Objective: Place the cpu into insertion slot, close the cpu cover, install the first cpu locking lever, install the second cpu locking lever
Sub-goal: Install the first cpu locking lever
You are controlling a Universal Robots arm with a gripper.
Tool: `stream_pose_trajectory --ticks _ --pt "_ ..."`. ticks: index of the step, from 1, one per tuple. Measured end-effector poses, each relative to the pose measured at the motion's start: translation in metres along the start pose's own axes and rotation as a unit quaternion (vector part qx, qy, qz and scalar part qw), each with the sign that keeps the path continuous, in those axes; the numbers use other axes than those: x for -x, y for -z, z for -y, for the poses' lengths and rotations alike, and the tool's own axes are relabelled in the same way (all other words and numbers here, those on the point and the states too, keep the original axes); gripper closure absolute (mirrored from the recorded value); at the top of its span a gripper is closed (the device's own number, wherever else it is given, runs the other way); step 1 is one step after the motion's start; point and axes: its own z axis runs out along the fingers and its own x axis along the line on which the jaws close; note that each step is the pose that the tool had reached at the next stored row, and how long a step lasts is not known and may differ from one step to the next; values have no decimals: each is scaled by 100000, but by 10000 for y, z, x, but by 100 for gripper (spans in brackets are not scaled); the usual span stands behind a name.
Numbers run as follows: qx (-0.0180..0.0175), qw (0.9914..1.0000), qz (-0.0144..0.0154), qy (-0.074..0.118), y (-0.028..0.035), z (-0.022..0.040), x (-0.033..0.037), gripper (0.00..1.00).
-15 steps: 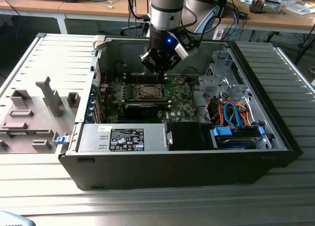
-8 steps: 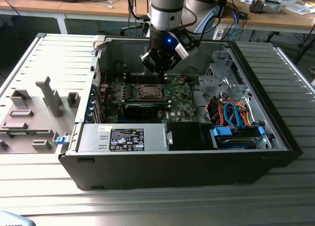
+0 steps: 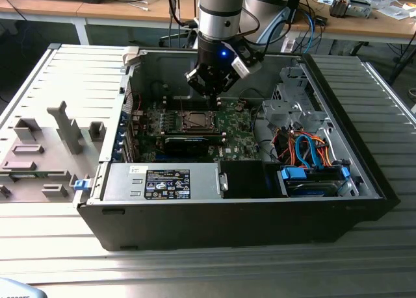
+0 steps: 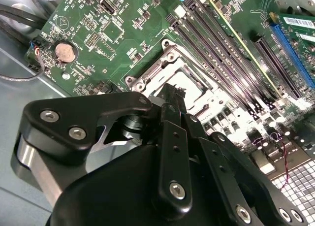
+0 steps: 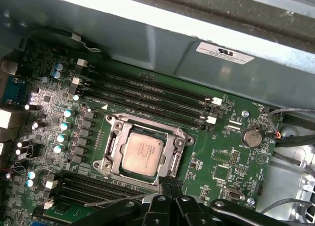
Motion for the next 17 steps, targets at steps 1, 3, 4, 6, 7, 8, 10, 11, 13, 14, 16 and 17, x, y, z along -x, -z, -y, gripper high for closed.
stream_pose_trajectory --ticks 1,3,4,6,7,8,10,11,13,14,16,17 --pt "1 100000 1 70 0 0 0 89" --pt "3 100000 3 209 0 0 0 89" --pt "0 100000 5 281 0 0 0 89" --pt "3 99999 10 425 0 0 0 89" --pt "2 99999 8 490 0 0 0 89" --pt "3 99998 10 572 0 0 0 89" --pt "4 99998 10 698 0 0 0 89" --pt "4 99997 13 769 0 0 0 89" --pt "5 99996 17 904 0 0 0 89" --pt "5 99995 16 972 0 0 0 89" --pt "7 99994 21 1113 0 0 0 89" --pt "6 99993 21 1185 0 0 0 89"
